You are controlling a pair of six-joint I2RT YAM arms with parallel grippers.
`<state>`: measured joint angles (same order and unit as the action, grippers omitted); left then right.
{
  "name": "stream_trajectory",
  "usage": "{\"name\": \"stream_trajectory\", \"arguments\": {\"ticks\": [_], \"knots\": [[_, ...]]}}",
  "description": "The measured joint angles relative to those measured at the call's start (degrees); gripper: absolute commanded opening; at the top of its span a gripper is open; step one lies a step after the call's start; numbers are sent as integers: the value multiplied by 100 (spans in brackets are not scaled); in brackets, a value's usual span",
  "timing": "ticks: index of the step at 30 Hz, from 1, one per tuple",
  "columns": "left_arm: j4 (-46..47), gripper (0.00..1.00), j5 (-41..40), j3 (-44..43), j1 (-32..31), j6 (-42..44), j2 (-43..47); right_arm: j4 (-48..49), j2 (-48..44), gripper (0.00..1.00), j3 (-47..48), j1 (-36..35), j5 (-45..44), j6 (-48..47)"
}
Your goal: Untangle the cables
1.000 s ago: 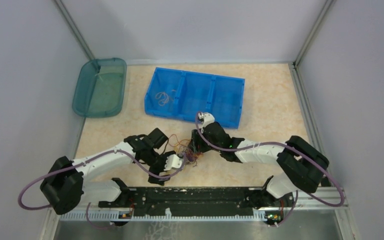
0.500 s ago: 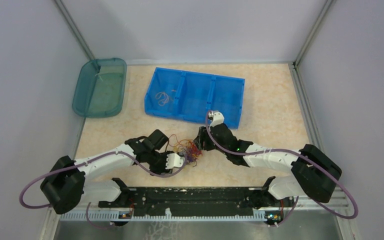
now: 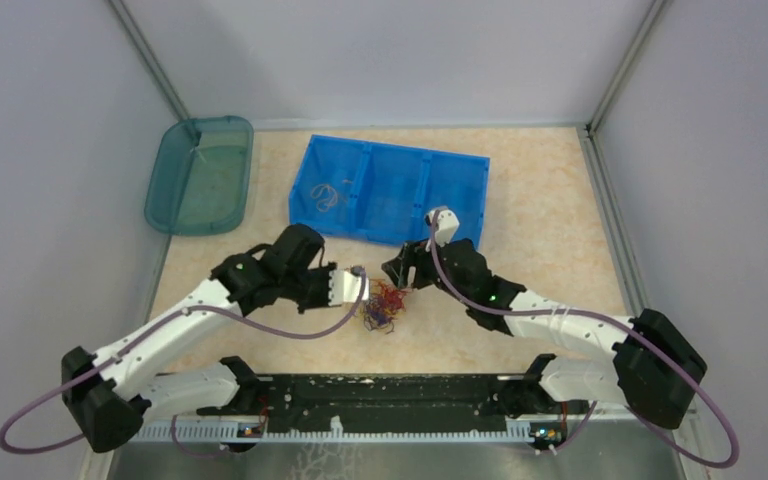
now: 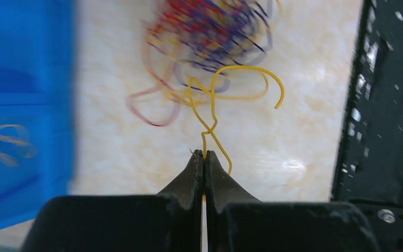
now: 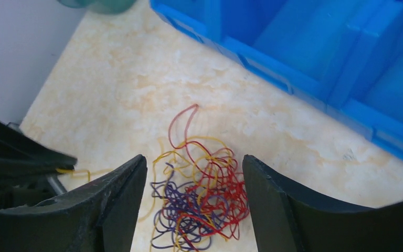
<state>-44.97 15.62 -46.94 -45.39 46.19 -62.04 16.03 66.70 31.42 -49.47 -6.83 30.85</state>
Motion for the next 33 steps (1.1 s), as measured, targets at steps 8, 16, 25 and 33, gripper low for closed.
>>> {"name": "stream_trajectory", "arguments": {"ticks": [8, 16, 25, 33], "knots": [[-138, 0, -575, -1932, 0, 470, 557, 1137, -111, 83, 0, 26, 1128, -734], [260, 0, -721, -2966, 0, 850, 557, 2302, -35, 86, 195, 9, 2146, -1069], [634, 0, -219, -3976, 0, 697, 487, 2876, 684, 75, 918, -144, 2253, -1233], [1248, 0, 210, -4699, 0, 581, 426, 3303, 1163, 61, 1012, -164, 2238, -960]]}}
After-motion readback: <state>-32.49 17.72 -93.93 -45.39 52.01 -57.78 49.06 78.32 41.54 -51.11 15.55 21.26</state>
